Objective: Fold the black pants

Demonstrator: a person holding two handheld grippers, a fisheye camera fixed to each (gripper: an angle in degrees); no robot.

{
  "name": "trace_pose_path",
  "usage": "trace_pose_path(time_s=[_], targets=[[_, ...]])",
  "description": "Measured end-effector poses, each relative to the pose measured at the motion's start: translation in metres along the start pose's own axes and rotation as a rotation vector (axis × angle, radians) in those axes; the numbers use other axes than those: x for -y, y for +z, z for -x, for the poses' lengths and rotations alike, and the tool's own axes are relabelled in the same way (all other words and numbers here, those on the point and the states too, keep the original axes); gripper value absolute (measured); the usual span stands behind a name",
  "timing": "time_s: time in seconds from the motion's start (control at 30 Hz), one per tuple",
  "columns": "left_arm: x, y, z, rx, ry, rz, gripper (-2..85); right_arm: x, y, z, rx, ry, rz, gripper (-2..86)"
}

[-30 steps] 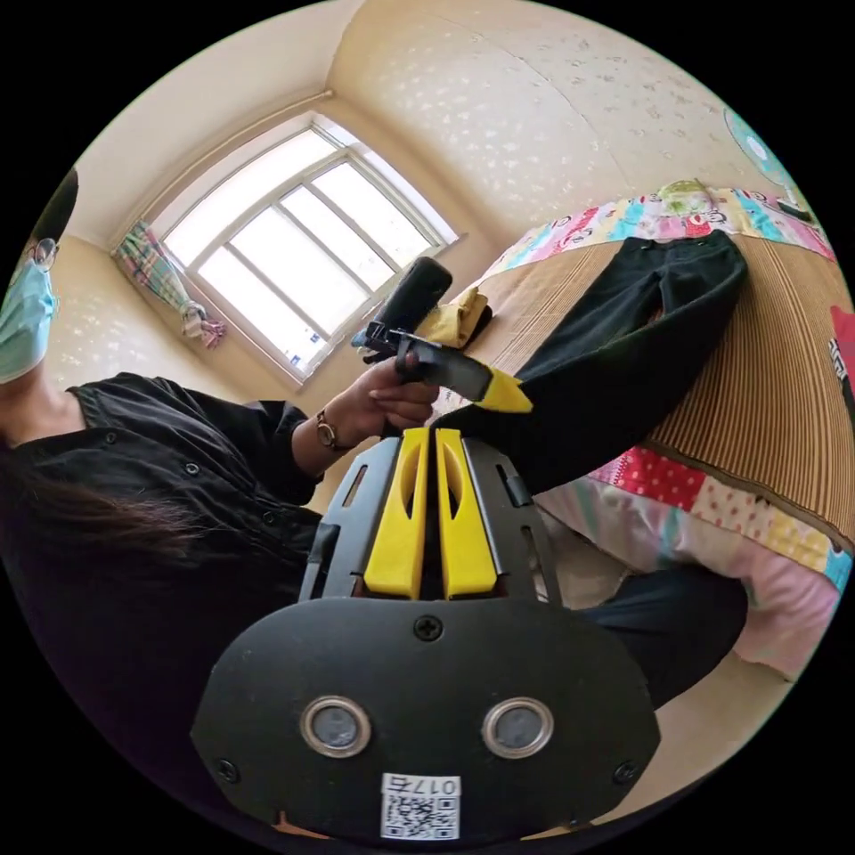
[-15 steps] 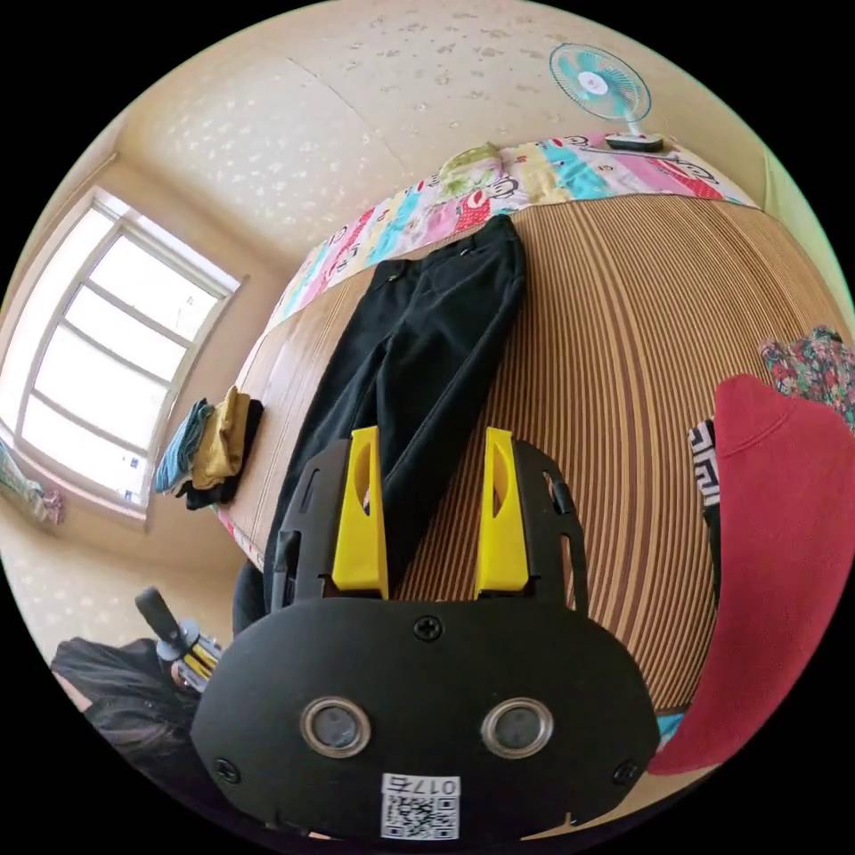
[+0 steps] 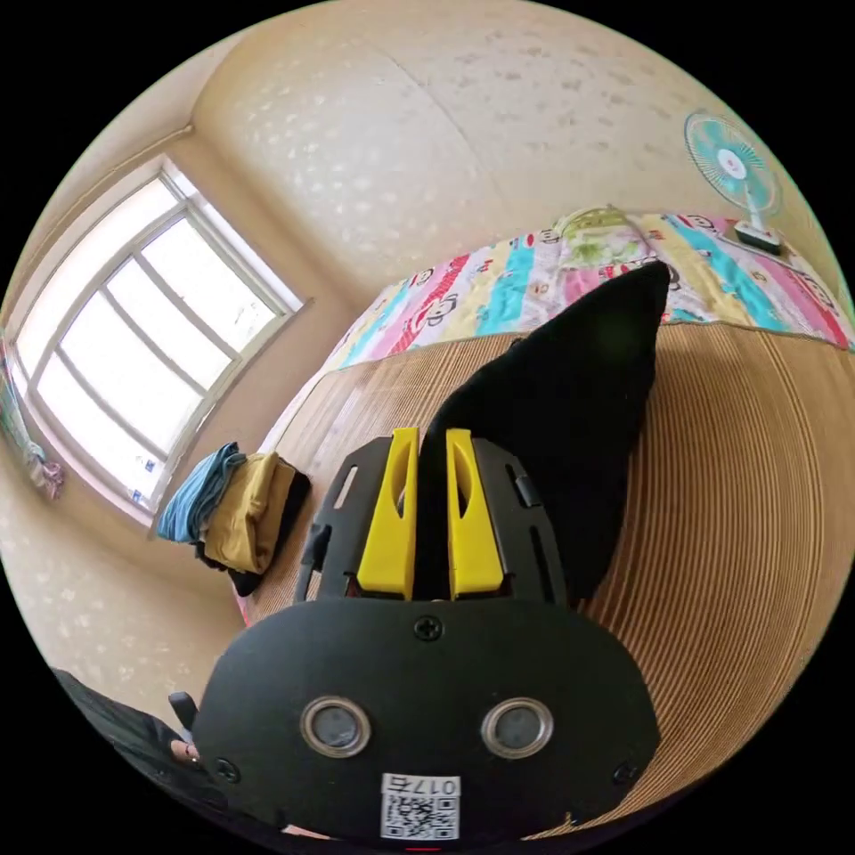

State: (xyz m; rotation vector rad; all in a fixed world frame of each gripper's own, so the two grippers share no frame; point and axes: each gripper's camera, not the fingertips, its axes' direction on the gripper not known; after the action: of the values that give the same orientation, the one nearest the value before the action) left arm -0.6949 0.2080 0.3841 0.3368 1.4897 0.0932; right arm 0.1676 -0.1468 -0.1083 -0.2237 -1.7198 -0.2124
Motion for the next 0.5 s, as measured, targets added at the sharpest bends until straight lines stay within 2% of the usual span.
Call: trace_pose_path(time_s=[0.1, 0.17, 0.4, 0.47, 0.5], targets=[[-0.008, -0.012, 0.026, 0.197, -0.096, 0.071, 8.4, -0.036, 0.011, 0.009, 0.058, -0.052, -0.013, 6.5], [-0.010, -0.018, 0.036, 0.255, -0.114, 0.101, 9.9, -0.072, 0.005, 0.013, 0.060, -0.063, -0.002, 7.0], [0.023, -0.022, 0.043, 0.303, -0.042, 0.027, 10.1, -0.275, -0.015, 0.039, -0.090, -0.039, 0.082, 10.4], [0.042, -0.008, 0.046, 0.333, -0.032, 0.045, 10.0, -0.314, -0.008, 0.045, -0.080, 0.007, 0.121, 11.0], [0.055, 0.006, 0.048, 0.347, -0.034, 0.084, 9.6, -0.337, -0.009, 0.053, -0.059, 0.021, 0.076, 11.1]])
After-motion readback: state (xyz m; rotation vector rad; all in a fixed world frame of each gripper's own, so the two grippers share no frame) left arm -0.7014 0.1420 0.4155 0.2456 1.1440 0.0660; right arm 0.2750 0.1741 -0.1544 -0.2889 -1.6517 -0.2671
